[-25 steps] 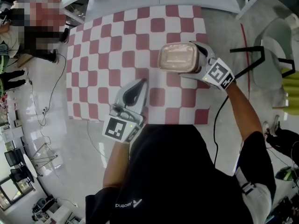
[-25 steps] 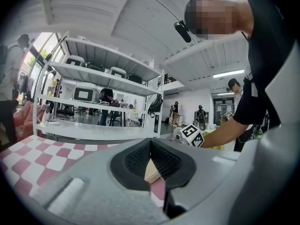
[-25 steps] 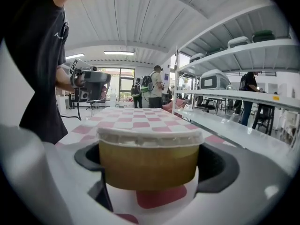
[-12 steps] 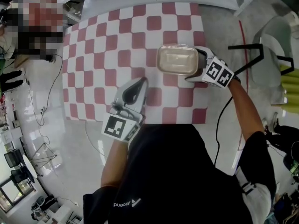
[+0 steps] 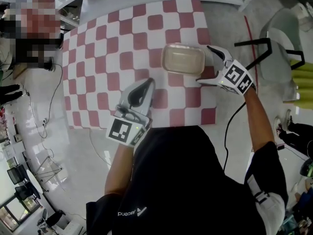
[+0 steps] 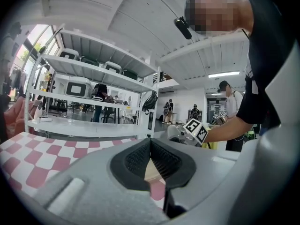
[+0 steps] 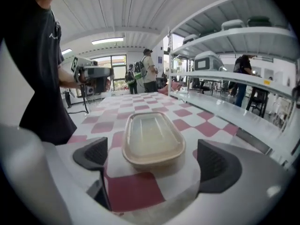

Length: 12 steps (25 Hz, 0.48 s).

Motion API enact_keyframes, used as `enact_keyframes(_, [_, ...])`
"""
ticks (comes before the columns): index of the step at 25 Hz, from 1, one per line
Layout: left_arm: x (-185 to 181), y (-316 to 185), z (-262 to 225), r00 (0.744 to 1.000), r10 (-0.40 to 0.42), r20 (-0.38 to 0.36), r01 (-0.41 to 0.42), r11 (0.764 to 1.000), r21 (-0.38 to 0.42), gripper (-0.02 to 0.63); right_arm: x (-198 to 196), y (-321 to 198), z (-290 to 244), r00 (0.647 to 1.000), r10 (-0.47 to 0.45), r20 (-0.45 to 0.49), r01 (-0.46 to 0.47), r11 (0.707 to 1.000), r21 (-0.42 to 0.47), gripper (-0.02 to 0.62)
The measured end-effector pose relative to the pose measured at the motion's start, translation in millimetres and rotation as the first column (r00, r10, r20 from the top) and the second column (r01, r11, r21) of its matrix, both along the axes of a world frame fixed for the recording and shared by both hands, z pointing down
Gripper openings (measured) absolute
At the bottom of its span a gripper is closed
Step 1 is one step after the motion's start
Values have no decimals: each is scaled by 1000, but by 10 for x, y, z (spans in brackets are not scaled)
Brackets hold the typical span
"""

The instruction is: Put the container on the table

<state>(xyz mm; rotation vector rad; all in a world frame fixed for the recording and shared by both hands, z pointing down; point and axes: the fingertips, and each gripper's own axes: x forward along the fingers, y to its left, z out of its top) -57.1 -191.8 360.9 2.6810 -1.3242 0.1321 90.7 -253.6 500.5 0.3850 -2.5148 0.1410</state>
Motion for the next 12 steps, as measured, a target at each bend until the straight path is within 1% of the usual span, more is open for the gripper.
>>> enact_keyframes(2, [14, 16, -52, 1000, 12, -3, -12, 1000, 13, 9, -61, 92, -360, 993, 46, 113, -53, 997, 57, 588])
enact_keyframes(3, [25, 30, -84, 1000, 20, -6, -19, 1000, 21, 10, -97, 157, -554, 982, 68, 176, -84, 993, 83, 588])
enact_keyframes(5, [52, 58, -162, 999, 36, -14, -36, 999, 40, 11, -186, 318, -947, 946, 102, 308, -142, 984, 111, 578])
enact_keyframes(7, [81, 91, -250, 998, 55, -24, -54, 997, 62, 10, -293, 479, -1303, 898, 125, 422, -192, 974, 120, 564])
enact_keyframes(10, [125, 173, -381, 995, 88, -40, -84, 992, 95, 10, -417, 708, -1654, 842, 159, 515, -259, 957, 127, 482])
enact_keyframes(12, [145, 248, -448, 993, 107, -47, -101, 988, 113, 11, -497, 858, -1819, 816, 181, 550, -300, 944, 134, 390])
